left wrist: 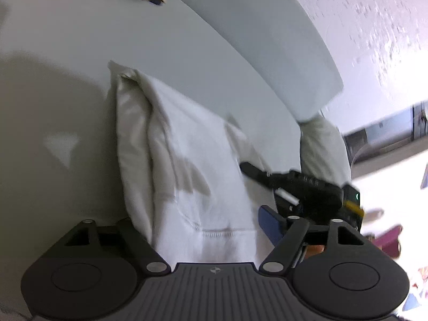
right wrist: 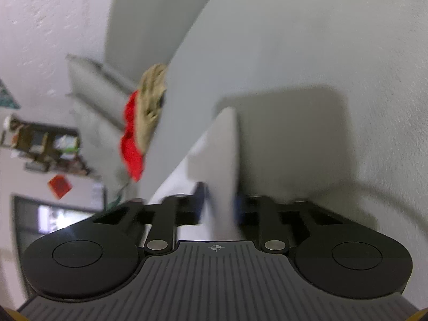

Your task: Fold clothes

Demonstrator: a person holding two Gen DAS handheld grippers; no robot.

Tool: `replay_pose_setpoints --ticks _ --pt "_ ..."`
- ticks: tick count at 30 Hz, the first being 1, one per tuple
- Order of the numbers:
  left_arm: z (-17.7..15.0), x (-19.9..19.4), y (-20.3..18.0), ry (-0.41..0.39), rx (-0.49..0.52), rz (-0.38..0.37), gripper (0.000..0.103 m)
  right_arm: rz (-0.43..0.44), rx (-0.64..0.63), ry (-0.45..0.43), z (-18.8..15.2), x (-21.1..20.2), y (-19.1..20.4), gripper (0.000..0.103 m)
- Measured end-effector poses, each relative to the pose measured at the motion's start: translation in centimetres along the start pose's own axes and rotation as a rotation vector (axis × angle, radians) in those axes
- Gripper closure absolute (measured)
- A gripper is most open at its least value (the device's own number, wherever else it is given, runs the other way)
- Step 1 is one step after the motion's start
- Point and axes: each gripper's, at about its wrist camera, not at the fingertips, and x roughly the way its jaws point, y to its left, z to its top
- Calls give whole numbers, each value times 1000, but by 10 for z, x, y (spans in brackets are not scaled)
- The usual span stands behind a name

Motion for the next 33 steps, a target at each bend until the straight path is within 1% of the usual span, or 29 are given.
replay_pose_setpoints --ticks 1,2,3,5,7,10,13,16,18,19,21,24,26,29,33 --pt "-1 -1 -1 -13 -19 37 81 -15 -2 -15 -1 2 2 100" --pt "-3 -2 -3 -21 -32 81 94 -30 -21 -30 -3 2 7 98" --pt "-7 -5 -8 -34 -23 105 94 -62 -63 -51 -7 -1 17 99" --pt "-18 -13 -22 -70 31 120 94 -132 -170 -109 -18 -10 41 99" --pt "-31 -25 -41 -102 96 115 94 -152 -246 -173 -31 -28 64 99" --pt "-50 -43 -74 -143 204 92 94 -160 -318 -271 -53 -65 93 99" --pt "-75 -56 -114 -166 327 41 94 -147 -325 -356 -74 -110 104 99" --pt "-98 -65 -145 -153 410 -38 94 -141 -301 -448 -94 -167 103 99" --pt "-117 -61 -161 -128 432 -96 94 -158 -287 -508 -106 -204 95 99" --pt "-127 -54 -171 -111 441 -117 94 -172 -275 -537 -110 -223 90 99" --pt "-141 -33 -190 -72 465 -126 94 -201 -240 -580 -116 -256 75 99" --pt "-158 18 -222 0 508 -138 94 -264 -198 -631 -115 -294 51 99" --pt "-166 52 -243 40 539 -140 94 -304 -171 -664 -107 -315 32 99" --pt "-174 98 -271 81 596 -144 94 -354 -127 -712 -91 -344 1 99" --pt "-177 150 -303 97 644 -151 94 -419 -78 -748 -60 -376 -44 99"
